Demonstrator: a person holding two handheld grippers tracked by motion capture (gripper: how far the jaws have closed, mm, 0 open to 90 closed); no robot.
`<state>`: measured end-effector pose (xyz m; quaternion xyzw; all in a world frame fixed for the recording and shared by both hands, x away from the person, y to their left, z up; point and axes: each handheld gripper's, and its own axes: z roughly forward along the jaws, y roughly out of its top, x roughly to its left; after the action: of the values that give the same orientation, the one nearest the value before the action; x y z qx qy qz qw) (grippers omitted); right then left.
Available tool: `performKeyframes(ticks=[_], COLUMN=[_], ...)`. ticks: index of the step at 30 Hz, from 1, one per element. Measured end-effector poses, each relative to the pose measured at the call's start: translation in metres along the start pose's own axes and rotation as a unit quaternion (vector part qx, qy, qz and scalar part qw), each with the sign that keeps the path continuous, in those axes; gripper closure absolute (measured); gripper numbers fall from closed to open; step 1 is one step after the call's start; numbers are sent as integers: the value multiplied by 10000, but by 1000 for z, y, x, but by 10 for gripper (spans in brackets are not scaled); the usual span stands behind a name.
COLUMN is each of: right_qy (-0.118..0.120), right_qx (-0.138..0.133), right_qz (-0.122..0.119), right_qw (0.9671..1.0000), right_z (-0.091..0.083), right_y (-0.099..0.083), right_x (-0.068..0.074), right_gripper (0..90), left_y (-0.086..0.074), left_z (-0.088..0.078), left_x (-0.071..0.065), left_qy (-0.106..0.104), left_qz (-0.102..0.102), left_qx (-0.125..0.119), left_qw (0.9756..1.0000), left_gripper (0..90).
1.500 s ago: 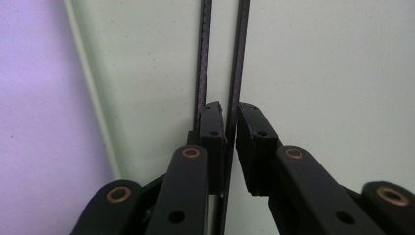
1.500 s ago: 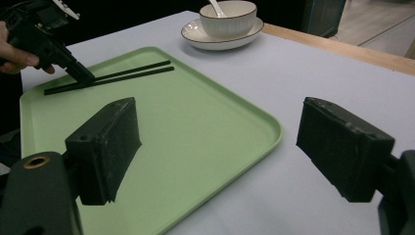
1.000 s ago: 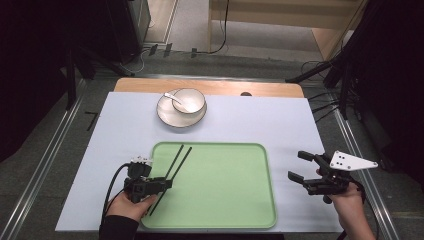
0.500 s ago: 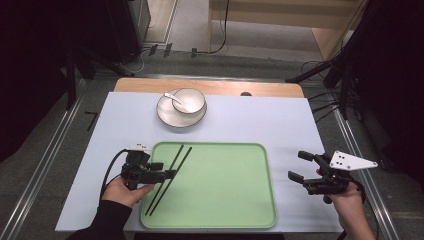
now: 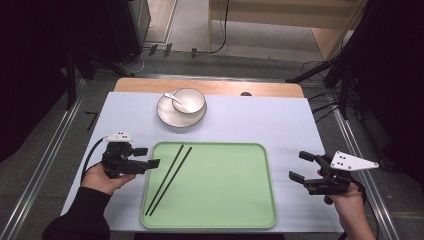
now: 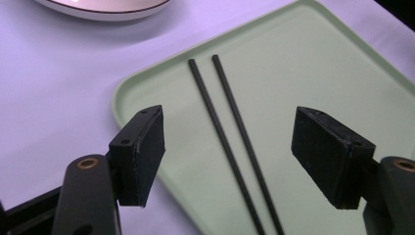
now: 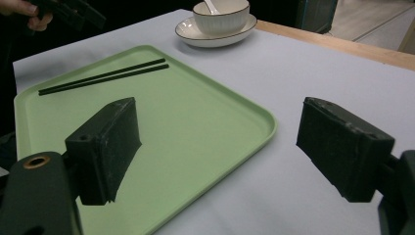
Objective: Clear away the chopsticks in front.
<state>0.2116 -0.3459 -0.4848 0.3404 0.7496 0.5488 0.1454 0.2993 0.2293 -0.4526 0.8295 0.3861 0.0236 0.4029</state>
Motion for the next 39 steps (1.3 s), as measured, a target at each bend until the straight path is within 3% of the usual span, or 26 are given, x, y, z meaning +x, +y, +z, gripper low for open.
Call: performKeyframes(ticks=[6,11,12,17,32,39], right_qy=[-7,-11,-8,-2,1,10], right_qx=[-8,-12,-16,-38,-79,-52], right_qz=[10,18,21,23,28,30], right_qw=[10000,10000,10000,10000,10000,10000], right_z=[-1,-1,-1,-2,-3,-2], right_y=[0,0,0,0,0,0], right_x=[0,0,0,0,0,0], right_gripper=[164,164,164,164,164,164], left_y=[-16,-28,-33,-42,-65,-66], left_z=[-21,-33,-40,-52,-74,-72], left_x=[7,14,16,18,37,37], left_qy=[191,96,98,152,253,301], left_qz=[284,314,362,611,561,617], left_qx=[-188,-376,-513,-710,-1105,-1081], left_qw=[9992,9988,9980,9955,9920,9918], left_gripper=[283,269,254,243,240,240])
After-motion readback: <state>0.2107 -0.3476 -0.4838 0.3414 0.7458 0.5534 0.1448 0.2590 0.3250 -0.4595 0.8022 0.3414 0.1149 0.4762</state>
